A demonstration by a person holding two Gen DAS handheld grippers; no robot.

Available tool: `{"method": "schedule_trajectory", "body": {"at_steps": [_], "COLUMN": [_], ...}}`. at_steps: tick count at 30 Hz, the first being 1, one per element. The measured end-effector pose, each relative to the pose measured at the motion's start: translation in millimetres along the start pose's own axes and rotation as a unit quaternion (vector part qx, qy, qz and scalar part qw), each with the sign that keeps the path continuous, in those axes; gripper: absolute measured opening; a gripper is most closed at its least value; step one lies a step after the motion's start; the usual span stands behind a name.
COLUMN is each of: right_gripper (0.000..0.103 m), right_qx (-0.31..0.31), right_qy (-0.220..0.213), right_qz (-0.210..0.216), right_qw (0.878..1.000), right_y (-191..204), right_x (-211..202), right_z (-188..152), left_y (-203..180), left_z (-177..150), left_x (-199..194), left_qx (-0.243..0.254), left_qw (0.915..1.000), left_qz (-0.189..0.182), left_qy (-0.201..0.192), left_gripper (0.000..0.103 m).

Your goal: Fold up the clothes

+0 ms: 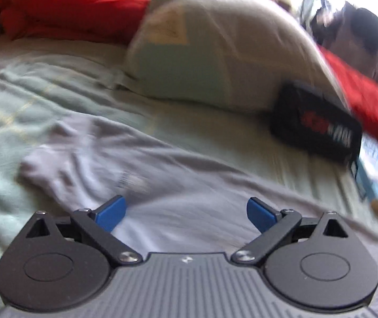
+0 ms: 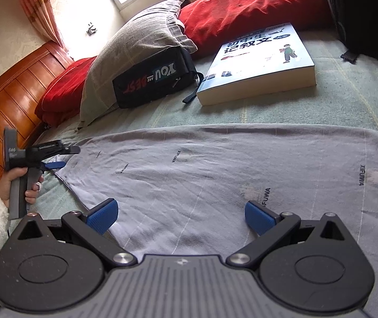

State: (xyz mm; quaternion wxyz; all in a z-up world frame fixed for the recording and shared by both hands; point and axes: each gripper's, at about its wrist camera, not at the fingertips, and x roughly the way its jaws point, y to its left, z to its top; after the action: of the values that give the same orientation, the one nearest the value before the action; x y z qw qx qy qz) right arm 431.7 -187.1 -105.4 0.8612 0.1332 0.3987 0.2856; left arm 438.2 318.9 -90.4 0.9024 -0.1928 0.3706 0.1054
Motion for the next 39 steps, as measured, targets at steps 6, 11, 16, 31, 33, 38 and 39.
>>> {"method": "schedule_trajectory", "body": {"at_steps": [6,11,16,31,33,38,39], "right_gripper": [0.103,0.103,0.103,0.103,0.103,0.103,0.103], "right_qx": [-0.012,-0.015,-0.020,0.011,0.010,0.030,0.030], "right_qy": [0.000,0.000,-0.001,-0.006,-0.005,0.001,0.001], "right_qz": [-0.012,-0.015,-0.016,0.015,0.015,0.026,0.029], "right_qw": [1.000,1.000,1.000,1.000,1.000,0.999,0.999], "right_y": [5.8,6.2,6.8,-5.5,-4.6,-3.5,-1.0], "right_x": [2.5,2.9,4.4,0.3,0.1,-5.1,-8.5], "right_z": [-1.8,-1.9,-3.0,-0.5,0.0,3.7,6.0], "left_y": [20.1,-1.4,-11.7,-92.2,-97.8,-107.9,-110.8], "left_z": [16.1,22.7,23.8,-47.3,-82.6,-170.3,-187.5], "left_x": [-10.5,18.0,25.4,-143.5,-170.6,-222.7,-226.1], "left_qx": [-0.058,-0.010,0.006,0.225,0.244,0.276,0.280], "left_qw": [0.9969,0.9986,0.9913,0.9701,0.9667,0.9592,0.9584], "left_qz": [0.030,0.028,0.120,0.090,0.075,0.037,0.032], "left_qy": [-0.043,-0.044,-0.053,0.009,0.024,0.049,0.047], "left_gripper": [0.095,0.096,0.095,0.096,0.096,0.097,0.097]}}
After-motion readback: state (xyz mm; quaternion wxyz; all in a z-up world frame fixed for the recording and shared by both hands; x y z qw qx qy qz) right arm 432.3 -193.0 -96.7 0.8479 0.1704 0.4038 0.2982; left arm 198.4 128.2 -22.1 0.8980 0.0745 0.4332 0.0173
